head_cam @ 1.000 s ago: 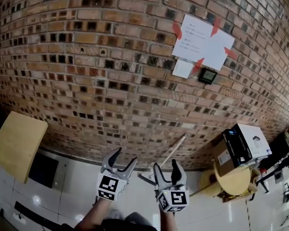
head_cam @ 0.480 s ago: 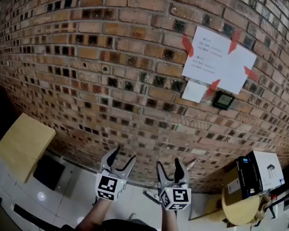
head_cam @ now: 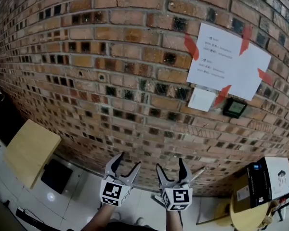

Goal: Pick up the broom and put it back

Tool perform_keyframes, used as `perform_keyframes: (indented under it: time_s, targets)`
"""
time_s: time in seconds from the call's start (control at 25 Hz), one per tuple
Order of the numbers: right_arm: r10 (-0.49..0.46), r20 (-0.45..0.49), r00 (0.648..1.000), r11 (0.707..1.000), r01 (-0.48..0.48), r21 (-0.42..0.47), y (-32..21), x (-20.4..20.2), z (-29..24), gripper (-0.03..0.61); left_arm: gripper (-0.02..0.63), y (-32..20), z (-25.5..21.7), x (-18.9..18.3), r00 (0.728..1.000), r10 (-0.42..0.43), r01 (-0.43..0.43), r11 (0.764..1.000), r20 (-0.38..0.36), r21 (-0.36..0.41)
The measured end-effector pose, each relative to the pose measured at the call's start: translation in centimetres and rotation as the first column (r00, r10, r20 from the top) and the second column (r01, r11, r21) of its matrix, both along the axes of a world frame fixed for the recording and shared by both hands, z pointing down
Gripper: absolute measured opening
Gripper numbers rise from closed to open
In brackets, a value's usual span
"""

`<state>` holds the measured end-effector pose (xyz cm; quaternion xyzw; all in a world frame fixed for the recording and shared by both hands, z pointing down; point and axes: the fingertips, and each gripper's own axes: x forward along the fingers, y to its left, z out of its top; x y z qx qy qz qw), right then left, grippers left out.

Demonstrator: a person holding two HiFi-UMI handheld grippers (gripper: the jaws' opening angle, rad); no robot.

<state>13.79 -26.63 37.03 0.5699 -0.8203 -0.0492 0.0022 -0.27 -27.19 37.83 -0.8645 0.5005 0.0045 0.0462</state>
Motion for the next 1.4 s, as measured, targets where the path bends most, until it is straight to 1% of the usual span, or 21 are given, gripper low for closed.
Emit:
perform_keyframes:
  time_s: [0.04,0.16,0.28,0.36,0.56,0.68,0.76,0.92,1.04,1.16,1.24,1.4]
  targets:
    - [0.008,-0.004,1.000,1.000,-0.008,0.008,-0.5,-0.1,-0.3,0.387,0.290,-0.5,-0.5,-0.1,1.000,0.005,-0.005,1.000,-0.003,0.010]
    - [0.024,0.004,1.000,1.000,-0.025,0.019,-1.3,-0.4,-0.5,0.388,0.290,-1.5,-0.6,-1.0,1.000,0.003,-0.004,1.000,0.007,0.023]
    - [0.028,0.018,0.999,1.000,-0.028,0.004,-1.9,-0.8,-0.1,0.387,0.290,-2.3,-0.2,-1.5,1.000,0.011,-0.011,1.000,0.016,0.011]
    - [0.046,0.023,0.999,0.999,-0.046,-0.005,-1.8,-0.6,0.0,0.387,0.290,-2.5,-0.2,-1.2,0.999,0.037,-0.037,0.999,0.007,-0.001]
    - [0.094,0.027,0.995,0.995,-0.093,-0.027,-0.9,0.0,0.0,0.387,0.290,-2.7,-0.7,1.0,0.991,0.136,-0.136,0.991,0.005,-0.007]
    - [0.088,0.033,0.996,0.996,-0.087,-0.029,-0.5,0.1,0.9,0.387,0.290,-2.9,0.3,2.4,0.987,0.161,-0.160,0.987,0.006,-0.023]
    - [0.103,0.044,0.994,0.994,-0.102,-0.038,0.0,1.0,1.5,0.387,0.290,-2.8,1.1,3.8,0.982,0.189,-0.189,0.981,0.014,-0.039]
    - [0.165,0.052,0.985,0.986,-0.162,-0.047,1.0,3.1,1.6,0.387,0.290,-2.4,1.4,6.5,0.965,0.262,-0.260,0.964,0.025,-0.049]
    - [0.216,0.055,0.975,0.976,-0.214,-0.050,2.1,5.1,1.9,0.387,0.290,-2.0,1.5,8.5,0.949,0.314,-0.312,0.948,0.028,-0.054]
    - [0.293,0.056,0.954,0.954,-0.288,-0.088,3.8,8.1,3.3,0.387,0.290,-1.4,2.2,11.2,0.924,0.380,-0.376,0.924,0.038,-0.073]
    - [0.353,0.063,0.934,0.932,-0.344,-0.113,5.1,10.1,4.2,0.387,0.290,-0.8,2.9,13.1,0.901,0.430,-0.425,0.901,0.054,-0.087]
    - [0.449,0.076,0.890,0.888,-0.435,-0.150,7.9,13.9,5.9,0.387,0.290,0.9,4.4,17.3,0.848,0.526,-0.516,0.848,0.071,-0.118]
